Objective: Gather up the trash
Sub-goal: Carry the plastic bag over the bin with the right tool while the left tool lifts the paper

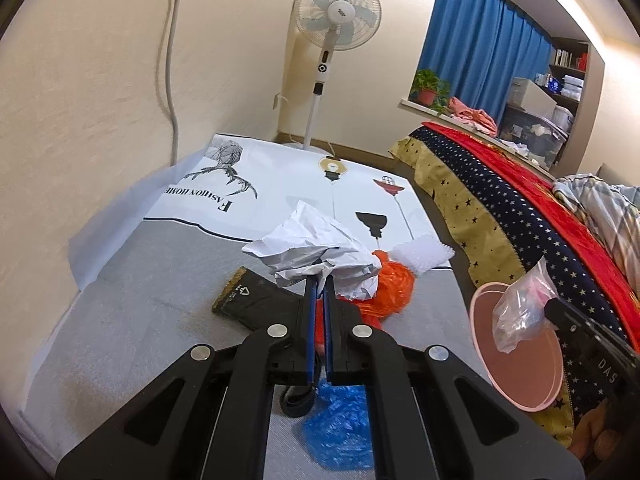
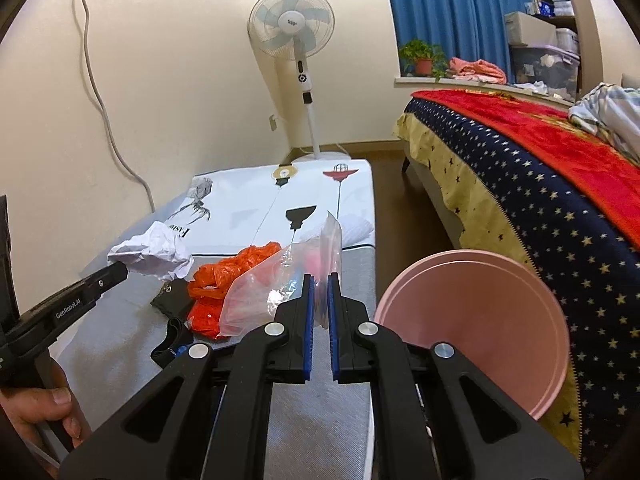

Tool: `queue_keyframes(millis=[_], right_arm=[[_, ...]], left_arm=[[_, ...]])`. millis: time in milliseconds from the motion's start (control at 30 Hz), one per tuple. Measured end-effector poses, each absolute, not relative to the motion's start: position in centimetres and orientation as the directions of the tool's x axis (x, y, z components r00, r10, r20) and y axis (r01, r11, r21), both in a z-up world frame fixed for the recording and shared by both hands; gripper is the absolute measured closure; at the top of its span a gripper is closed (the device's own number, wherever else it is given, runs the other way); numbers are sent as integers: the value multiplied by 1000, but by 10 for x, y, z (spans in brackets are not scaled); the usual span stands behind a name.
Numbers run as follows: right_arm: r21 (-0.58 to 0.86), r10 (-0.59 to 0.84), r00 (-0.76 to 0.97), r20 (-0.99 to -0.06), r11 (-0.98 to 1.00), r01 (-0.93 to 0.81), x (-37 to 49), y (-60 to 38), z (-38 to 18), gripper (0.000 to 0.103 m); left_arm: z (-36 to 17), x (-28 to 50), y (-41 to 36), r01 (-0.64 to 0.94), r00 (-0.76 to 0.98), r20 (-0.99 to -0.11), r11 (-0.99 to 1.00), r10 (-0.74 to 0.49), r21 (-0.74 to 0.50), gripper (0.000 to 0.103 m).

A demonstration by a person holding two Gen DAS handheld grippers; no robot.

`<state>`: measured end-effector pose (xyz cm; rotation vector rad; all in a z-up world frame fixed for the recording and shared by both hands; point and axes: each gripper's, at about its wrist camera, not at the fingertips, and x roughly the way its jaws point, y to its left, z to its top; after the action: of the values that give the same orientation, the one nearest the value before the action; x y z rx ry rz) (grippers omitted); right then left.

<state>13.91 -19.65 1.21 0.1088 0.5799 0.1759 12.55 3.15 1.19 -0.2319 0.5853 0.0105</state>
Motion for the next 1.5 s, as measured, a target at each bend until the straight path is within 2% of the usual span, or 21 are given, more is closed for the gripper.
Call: queue_keyframes(millis=[633,1500], right_arm=[[140,120,867,-483,988,-59,112,-233,43,96],[115,-12,878,-479,990,77,120,-265,40,96]], left_arm=[[24,114,1,11,848,-516,977,-121,-211,100],[17,130,-37,71,830,-529,974,-176,-214,100]])
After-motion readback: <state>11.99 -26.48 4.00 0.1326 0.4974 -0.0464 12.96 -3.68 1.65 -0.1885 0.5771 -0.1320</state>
